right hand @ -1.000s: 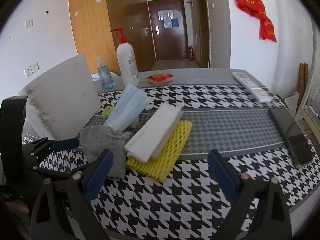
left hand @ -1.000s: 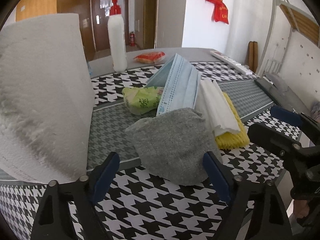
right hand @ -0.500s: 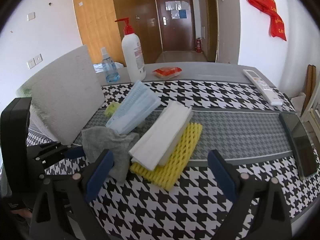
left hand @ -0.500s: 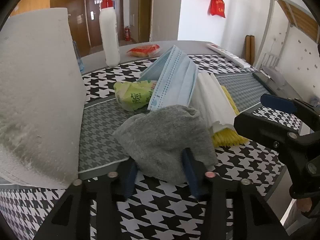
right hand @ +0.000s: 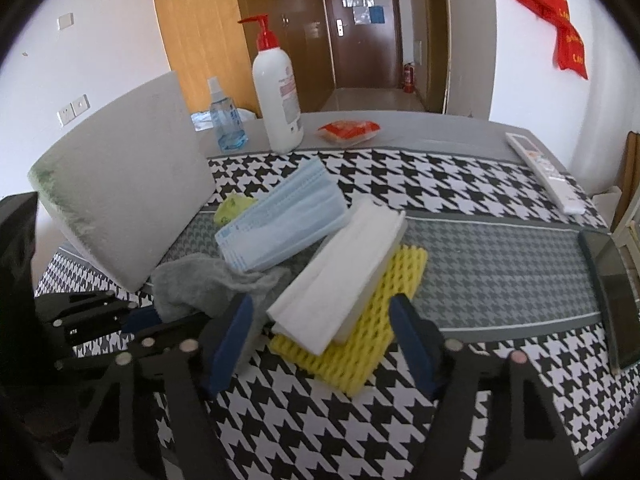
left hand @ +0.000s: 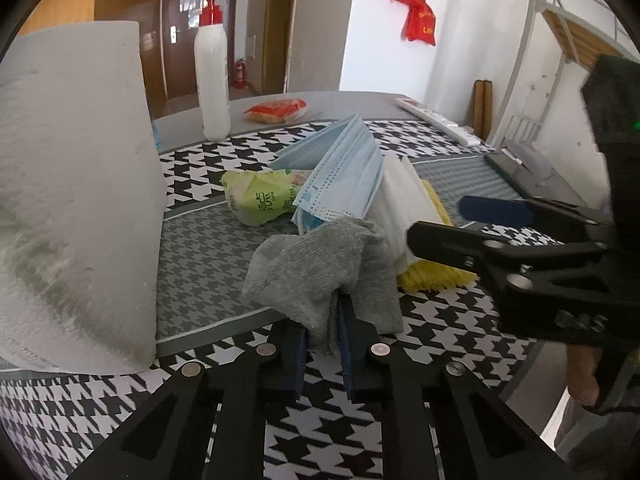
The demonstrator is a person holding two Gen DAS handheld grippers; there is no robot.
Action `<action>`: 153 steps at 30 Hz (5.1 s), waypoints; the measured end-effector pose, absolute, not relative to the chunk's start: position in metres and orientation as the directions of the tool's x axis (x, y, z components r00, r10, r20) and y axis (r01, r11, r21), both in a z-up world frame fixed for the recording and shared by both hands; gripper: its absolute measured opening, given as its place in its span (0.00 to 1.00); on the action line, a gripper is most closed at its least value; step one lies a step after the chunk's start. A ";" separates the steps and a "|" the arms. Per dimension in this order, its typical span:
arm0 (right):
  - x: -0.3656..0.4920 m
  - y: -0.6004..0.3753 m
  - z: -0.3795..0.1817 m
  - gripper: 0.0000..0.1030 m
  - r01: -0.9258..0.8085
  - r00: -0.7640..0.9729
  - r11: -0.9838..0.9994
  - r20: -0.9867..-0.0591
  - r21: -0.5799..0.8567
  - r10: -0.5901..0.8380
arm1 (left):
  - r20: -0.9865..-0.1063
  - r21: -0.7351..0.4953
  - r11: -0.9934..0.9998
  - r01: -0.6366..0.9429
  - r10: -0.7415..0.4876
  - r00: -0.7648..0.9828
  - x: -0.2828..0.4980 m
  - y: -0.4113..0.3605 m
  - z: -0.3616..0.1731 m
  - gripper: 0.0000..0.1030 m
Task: Organize soft objects
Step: 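Close left gripper on the grey sock while right gripper closes on the white paper towel, then lift the grey sock with left gripper while right gripper lifts the paper towel, then carry the sock and paper towel over the white foam box with both grippers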
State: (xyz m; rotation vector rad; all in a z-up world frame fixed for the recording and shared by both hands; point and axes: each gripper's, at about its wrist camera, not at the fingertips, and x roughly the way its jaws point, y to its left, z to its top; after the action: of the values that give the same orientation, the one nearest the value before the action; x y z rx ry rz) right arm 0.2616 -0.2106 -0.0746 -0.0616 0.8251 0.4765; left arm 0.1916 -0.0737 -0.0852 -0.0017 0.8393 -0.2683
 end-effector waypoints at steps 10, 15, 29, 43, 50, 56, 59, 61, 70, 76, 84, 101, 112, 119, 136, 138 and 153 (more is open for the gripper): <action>0.271 -0.202 -0.085 0.54 -0.431 0.551 0.893 -0.747 0.128 0.373 | -0.708 -0.116 0.954 0.276 -0.274 0.651 0.178 -0.068 -0.079 0.14; 0.272 -0.205 -0.083 0.27 -0.415 0.569 0.903 -0.744 0.109 0.351 | -0.698 -0.122 0.950 0.289 -0.289 0.655 0.174 -0.067 -0.078 0.14; 0.251 -0.220 -0.057 0.11 -0.394 0.645 0.914 -0.681 0.093 0.347 | -0.659 -0.124 0.948 0.294 -0.300 0.690 0.157 -0.061 -0.068 0.14; 0.219 -0.229 -0.034 0.08 -0.377 0.701 0.922 -0.623 0.089 0.347 | -0.609 -0.118 0.948 0.294 -0.303 0.733 0.138 -0.054 -0.051 0.14; 0.204 -0.234 -0.052 0.09 -0.372 0.668 0.925 -0.668 0.083 0.329 | -0.605 -0.118 0.950 0.288 -0.299 0.738 0.135 -0.052 -0.051 0.13; 0.202 -0.236 -0.066 0.42 -0.358 0.654 0.931 -0.693 0.069 0.303 | -0.616 -0.127 0.948 0.293 -0.307 0.726 0.136 -0.055 -0.057 0.14; 0.200 -0.233 -0.067 0.67 -0.365 0.674 0.930 -0.678 0.041 0.294 | -0.622 -0.132 0.947 0.293 -0.309 0.719 0.138 -0.056 -0.059 0.14; 0.200 -0.231 -0.067 0.67 -0.369 0.677 0.929 -0.677 0.027 0.288 | -0.628 -0.136 0.948 0.288 -0.307 0.715 0.140 -0.055 -0.061 0.14; 0.218 -0.225 -0.085 0.67 -0.348 0.653 0.937 -0.724 -0.025 0.223 | -0.640 -0.141 0.948 0.285 -0.307 0.705 0.143 -0.054 -0.066 0.14; 0.220 -0.230 -0.089 0.66 -0.335 0.642 0.942 -0.733 -0.005 0.224 | -0.642 -0.143 0.947 0.288 -0.310 0.701 0.145 -0.055 -0.068 0.14; 0.216 -0.239 -0.086 0.19 -0.331 0.626 0.942 -0.734 0.055 0.263 | -0.641 -0.142 0.946 0.293 -0.313 0.701 0.145 -0.057 -0.069 0.14; 0.197 -0.247 -0.044 0.10 -0.355 0.716 0.929 -0.608 0.103 0.342 | -0.566 -0.117 0.942 0.315 -0.324 0.758 0.135 -0.052 -0.036 0.11; 0.190 -0.245 -0.021 0.10 -0.370 0.756 0.923 -0.544 0.105 0.364 | -0.511 -0.046 0.955 0.294 -0.276 0.814 0.135 -0.056 -0.012 0.11; 0.186 -0.239 -0.008 0.10 -0.388 0.772 0.917 -0.512 0.093 0.378 | -0.480 -0.024 0.957 0.289 -0.265 0.836 0.136 -0.059 0.001 0.11; 0.182 -0.224 0.022 0.10 -0.399 0.816 0.916 -0.437 0.046 0.378 | -0.398 0.012 0.970 0.244 -0.219 0.891 0.138 -0.054 0.027 0.12; 0.183 -0.222 0.024 0.10 -0.401 0.818 0.915 -0.433 0.043 0.379 | -0.385 0.019 0.971 0.238 -0.213 0.898 0.136 -0.052 0.031 0.12; 0.188 -0.208 0.034 0.10 -0.398 0.836 0.917 -0.403 0.021 0.372 | -0.348 0.036 0.978 0.208 -0.183 0.920 0.135 -0.042 0.045 0.12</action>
State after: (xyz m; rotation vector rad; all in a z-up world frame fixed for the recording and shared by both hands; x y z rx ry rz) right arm 0.1885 -0.2081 0.0345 -0.0648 0.4136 0.4077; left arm 0.1345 -0.0425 0.0446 0.0725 0.3504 -0.2009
